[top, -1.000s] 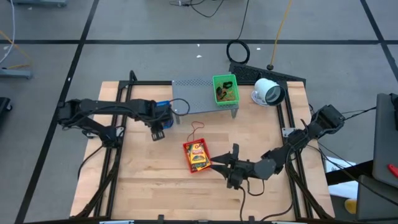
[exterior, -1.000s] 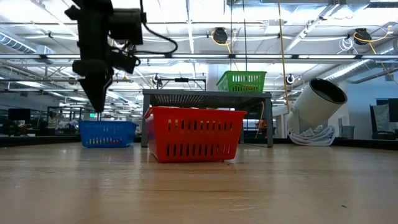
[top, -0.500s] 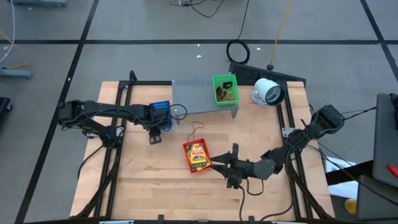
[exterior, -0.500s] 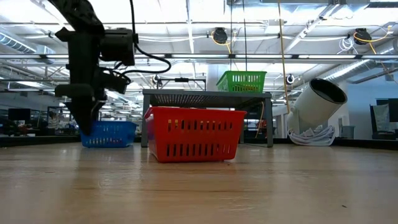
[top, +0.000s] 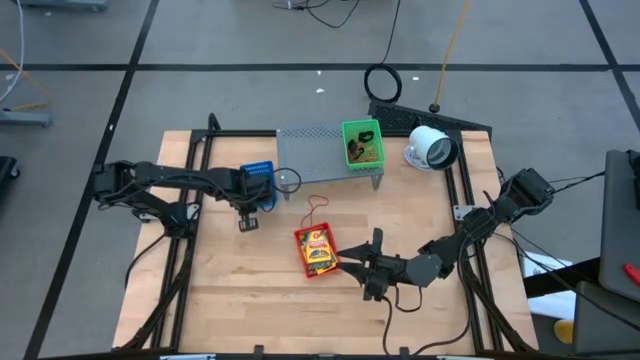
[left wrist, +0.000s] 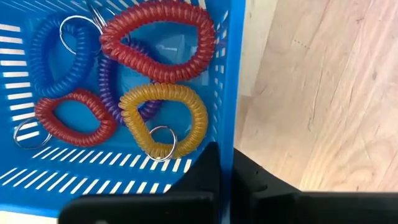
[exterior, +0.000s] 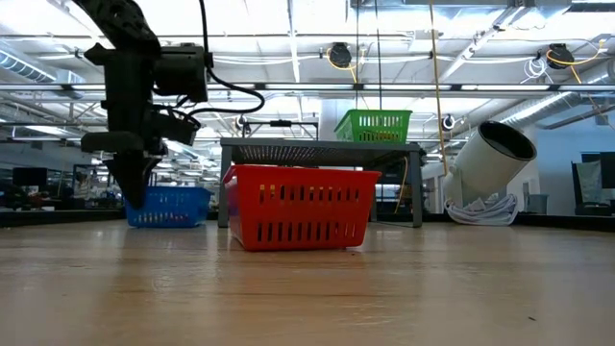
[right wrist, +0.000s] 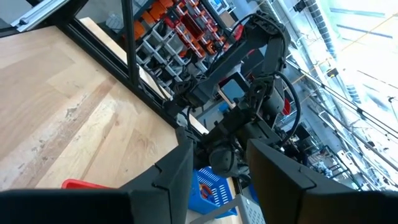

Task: Pick & Place Office Desk Supplies
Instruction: Put the blue bin on the shelf

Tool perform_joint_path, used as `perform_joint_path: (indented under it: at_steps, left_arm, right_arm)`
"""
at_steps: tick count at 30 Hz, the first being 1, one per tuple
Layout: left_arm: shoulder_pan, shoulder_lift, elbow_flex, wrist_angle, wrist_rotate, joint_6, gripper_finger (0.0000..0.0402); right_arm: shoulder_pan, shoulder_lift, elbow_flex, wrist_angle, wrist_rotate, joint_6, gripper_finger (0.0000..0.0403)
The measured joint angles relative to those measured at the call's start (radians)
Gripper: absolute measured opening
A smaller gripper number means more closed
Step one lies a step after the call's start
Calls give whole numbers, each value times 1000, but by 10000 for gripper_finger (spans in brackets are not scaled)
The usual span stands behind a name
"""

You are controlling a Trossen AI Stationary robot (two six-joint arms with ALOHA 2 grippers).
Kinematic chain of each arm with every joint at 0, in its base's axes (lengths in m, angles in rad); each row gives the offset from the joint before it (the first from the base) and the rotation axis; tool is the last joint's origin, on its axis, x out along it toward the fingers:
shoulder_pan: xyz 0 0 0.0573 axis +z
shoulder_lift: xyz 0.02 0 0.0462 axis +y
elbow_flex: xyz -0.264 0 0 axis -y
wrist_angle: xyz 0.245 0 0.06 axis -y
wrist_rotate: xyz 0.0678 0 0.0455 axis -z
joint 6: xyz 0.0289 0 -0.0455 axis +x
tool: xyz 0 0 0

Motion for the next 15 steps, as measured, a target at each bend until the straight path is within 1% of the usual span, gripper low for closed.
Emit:
perform_joint_path:
  at_steps: [3,7,10,15]
  left_arm:
    - [0,0,14,-19,-1,-11,4]
    - [-13,0,76,-104,-20,-18,3]
    - [-32,0,150,-195,-27,-26,3]
    - [-88,0,303,-368,-93,-61,2]
  right_arm:
    - [0,0,0,0,0,0,141]
    - [0,0,0,0,2,-1,139]
    - [0,0,0,0,2,-1,136]
    - [0,0,0,0,3,-1,135]
